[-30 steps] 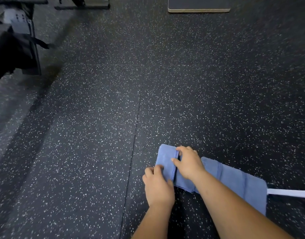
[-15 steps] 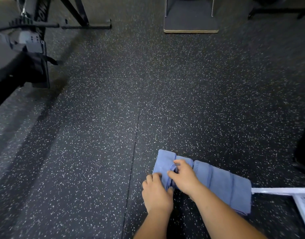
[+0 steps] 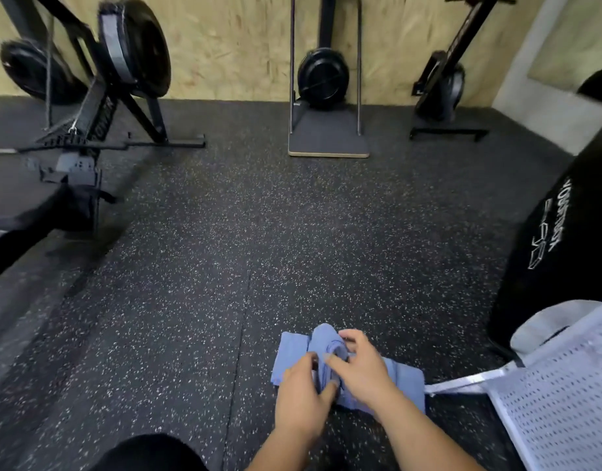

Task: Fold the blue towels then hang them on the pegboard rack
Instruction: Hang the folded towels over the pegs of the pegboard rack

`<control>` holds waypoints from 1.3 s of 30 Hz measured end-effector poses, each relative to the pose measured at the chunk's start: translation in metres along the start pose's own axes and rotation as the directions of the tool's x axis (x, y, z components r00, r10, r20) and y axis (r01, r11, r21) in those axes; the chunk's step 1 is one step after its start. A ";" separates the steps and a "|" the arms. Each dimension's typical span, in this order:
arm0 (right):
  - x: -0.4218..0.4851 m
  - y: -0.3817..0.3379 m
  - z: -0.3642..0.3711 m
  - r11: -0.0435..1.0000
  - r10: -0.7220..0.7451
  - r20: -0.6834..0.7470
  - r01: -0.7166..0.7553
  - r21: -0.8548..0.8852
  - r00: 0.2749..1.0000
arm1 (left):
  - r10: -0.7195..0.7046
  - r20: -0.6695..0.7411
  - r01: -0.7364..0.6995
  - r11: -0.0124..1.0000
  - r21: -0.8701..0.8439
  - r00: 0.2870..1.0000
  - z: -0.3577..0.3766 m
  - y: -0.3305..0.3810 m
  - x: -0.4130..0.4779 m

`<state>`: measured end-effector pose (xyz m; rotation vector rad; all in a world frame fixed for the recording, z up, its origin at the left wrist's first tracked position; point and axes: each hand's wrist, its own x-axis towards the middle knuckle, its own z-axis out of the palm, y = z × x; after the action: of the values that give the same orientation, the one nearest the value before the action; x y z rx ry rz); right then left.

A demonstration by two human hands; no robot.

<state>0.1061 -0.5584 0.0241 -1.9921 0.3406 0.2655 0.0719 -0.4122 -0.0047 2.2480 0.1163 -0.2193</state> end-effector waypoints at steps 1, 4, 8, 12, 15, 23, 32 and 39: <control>-0.009 -0.006 -0.009 1.000 -0.027 0.001 0.027 0.010 1.000 | 0.024 -0.004 -0.024 1.000 -0.018 1.000 -0.001 0.006 -0.004; -0.029 -0.019 -0.036 0.998 -0.064 -0.006 0.064 0.004 0.998 | 0.078 0.002 -0.078 0.996 -0.053 0.997 -0.010 0.031 -0.016; -0.058 -0.029 -0.071 0.994 -0.104 -0.043 0.102 -0.042 0.994 | 0.152 0.050 -0.146 0.984 -0.102 0.987 -0.022 0.064 -0.032; -0.085 -0.033 -0.099 0.982 -0.170 -0.126 0.157 -0.106 0.977 | 0.224 0.079 -0.210 0.965 -0.154 0.971 -0.026 0.096 -0.049; -0.105 -0.037 -0.116 0.968 -0.225 -0.219 0.192 -0.163 0.949 | 0.285 0.069 -0.269 0.946 -0.180 0.956 -0.026 0.118 -0.062; -0.149 -0.045 -0.165 0.949 -0.302 -0.471 0.216 -0.229 0.829 | 0.441 0.066 -0.428 0.892 -0.145 0.895 -0.017 0.181 -0.082; -0.195 -0.055 -0.241 0.936 -0.351 -0.706 0.236 -0.259 0.616 | 0.588 0.058 -0.563 0.795 -0.226 0.807 0.005 0.283 -0.099; -0.220 -0.070 -0.307 0.955 -0.289 -0.870 0.180 -0.234 0.399 | 0.698 0.085 -0.654 0.701 -0.283 0.711 0.024 0.372 -0.115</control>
<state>-0.0641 -0.7804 0.2869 -2.0887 0.7152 -1.0821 0.0155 -0.6677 0.2852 1.8704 -0.7581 -0.0048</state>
